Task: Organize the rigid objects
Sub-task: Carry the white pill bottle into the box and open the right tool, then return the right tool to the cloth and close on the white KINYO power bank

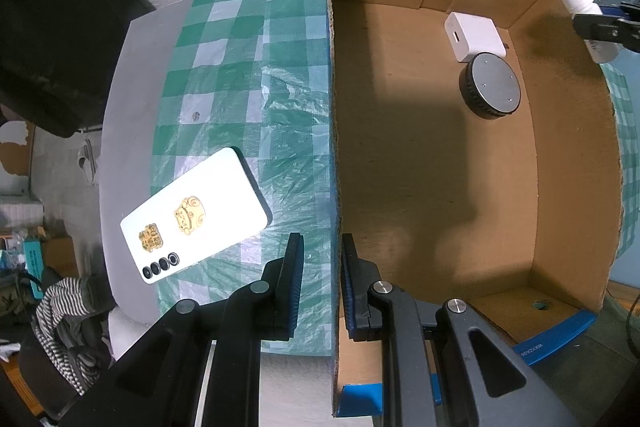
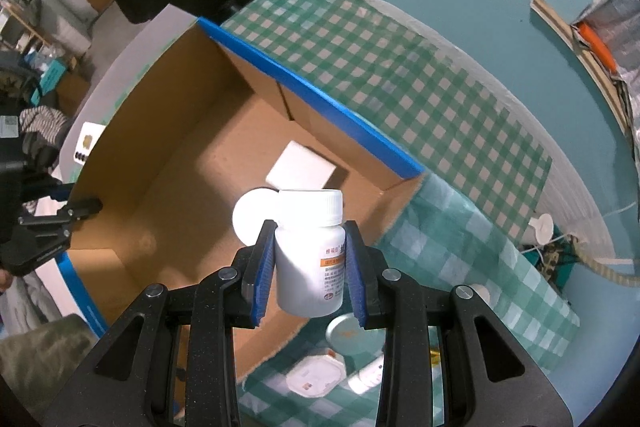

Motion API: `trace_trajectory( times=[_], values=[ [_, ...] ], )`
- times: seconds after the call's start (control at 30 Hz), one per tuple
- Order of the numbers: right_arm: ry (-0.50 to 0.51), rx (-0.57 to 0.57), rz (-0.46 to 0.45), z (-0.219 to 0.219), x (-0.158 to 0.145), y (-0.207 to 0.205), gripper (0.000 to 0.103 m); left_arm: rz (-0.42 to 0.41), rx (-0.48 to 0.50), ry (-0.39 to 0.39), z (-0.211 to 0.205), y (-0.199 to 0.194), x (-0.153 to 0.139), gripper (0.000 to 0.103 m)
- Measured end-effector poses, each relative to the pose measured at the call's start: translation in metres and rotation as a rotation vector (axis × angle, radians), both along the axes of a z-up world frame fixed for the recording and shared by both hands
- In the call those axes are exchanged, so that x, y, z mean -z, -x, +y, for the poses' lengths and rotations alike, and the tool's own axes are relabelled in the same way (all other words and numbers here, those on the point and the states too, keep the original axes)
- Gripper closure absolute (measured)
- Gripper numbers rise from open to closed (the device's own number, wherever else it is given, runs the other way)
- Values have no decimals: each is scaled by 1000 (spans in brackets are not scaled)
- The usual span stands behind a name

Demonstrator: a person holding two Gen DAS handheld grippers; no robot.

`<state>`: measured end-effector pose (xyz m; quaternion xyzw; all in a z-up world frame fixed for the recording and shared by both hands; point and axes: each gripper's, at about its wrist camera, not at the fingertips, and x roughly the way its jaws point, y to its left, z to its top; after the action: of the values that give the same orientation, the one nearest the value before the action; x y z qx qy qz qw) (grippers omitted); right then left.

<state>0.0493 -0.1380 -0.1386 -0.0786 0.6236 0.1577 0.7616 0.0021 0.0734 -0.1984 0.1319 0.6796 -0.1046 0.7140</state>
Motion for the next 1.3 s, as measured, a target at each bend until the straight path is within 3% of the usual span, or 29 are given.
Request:
trace_trajectory(
  times=[0.4,0.57,0.9,1.3],
  values=[
    [25,-1,40,5,22,-1,72,2,1,0,-1,1,0,86],
    [25,6,32,4,19,0,72,2,2,-1,-1,2,1,86],
    [26,15,16,2,11,3,61,-2,8,-3,-3,4,1,86],
    [9,34,-1,-5,-5,6,59,-2,10,-4,-3,4,0,86]
  ],
)
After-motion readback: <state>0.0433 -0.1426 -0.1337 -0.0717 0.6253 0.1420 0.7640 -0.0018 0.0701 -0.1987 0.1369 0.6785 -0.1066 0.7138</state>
